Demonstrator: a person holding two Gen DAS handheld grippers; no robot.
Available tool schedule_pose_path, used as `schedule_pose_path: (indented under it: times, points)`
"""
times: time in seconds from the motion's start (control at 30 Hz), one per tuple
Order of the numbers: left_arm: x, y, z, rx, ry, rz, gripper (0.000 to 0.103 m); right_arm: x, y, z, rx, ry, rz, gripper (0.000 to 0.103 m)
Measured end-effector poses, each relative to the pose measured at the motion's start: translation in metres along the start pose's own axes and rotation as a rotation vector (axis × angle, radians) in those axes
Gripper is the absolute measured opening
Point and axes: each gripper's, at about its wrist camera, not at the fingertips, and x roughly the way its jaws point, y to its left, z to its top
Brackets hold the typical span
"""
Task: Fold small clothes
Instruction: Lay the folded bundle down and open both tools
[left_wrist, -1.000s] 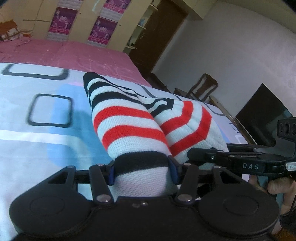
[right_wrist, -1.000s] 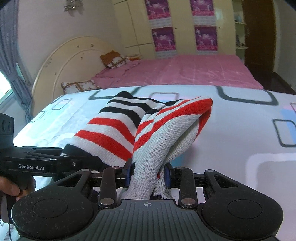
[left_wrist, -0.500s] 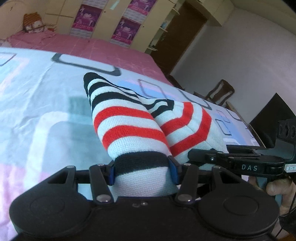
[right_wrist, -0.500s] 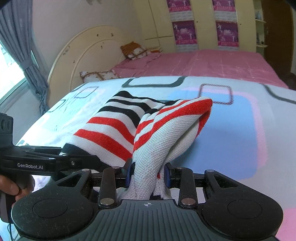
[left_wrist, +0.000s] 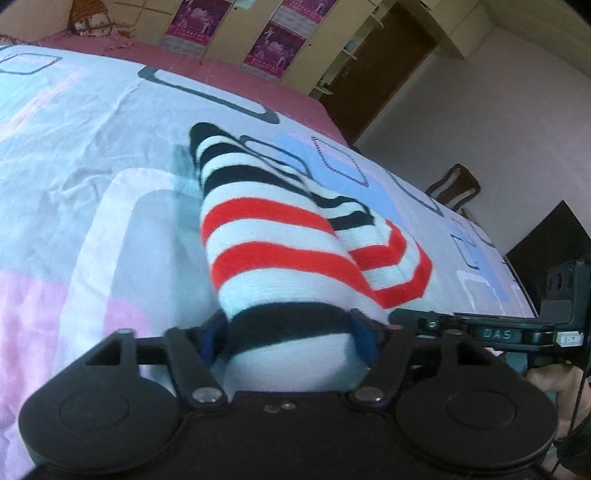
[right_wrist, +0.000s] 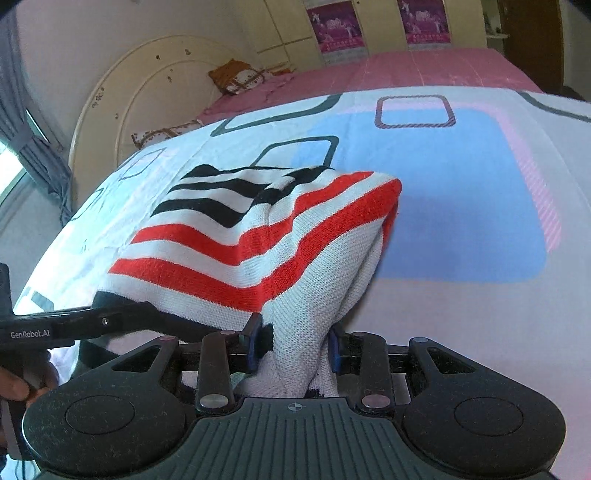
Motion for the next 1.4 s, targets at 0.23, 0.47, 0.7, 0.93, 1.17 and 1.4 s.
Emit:
schedule_pose_path:
  times: [0.23, 0.47, 0.7, 0.93, 1.17, 1.4]
  points:
    - [-0.05, 0.001, 0.009, 0.054, -0.111, 0.027, 0.047, -0.054, -0.017, 0.007, 0.017, -0.126, -0.056, 0.054]
    - [-0.019, -0.017, 0.048, 0.186, -0.069, -0.016, 0.037, -0.026, 0.006, 0.043, -0.099, -0.103, -0.048, 0.03]
    - [0.014, -0.013, 0.042, 0.216, 0.003, 0.047, 0.032, 0.021, -0.006, 0.046, -0.109, -0.045, -0.145, 0.025]
    - [-0.002, -0.021, 0.044, 0.227, -0.029, 0.045, 0.028, 0.002, 0.005, 0.045, -0.114, -0.08, -0.162, 0.026]
    - [-0.044, -0.037, 0.012, 0.283, -0.063, -0.011, 0.028, -0.053, 0.029, 0.016, -0.222, -0.107, -0.06, 0.026]
    - [-0.031, -0.038, -0.01, 0.314, -0.034, 0.048, 0.03, -0.034, 0.018, -0.022, -0.295, -0.015, -0.13, 0.007]
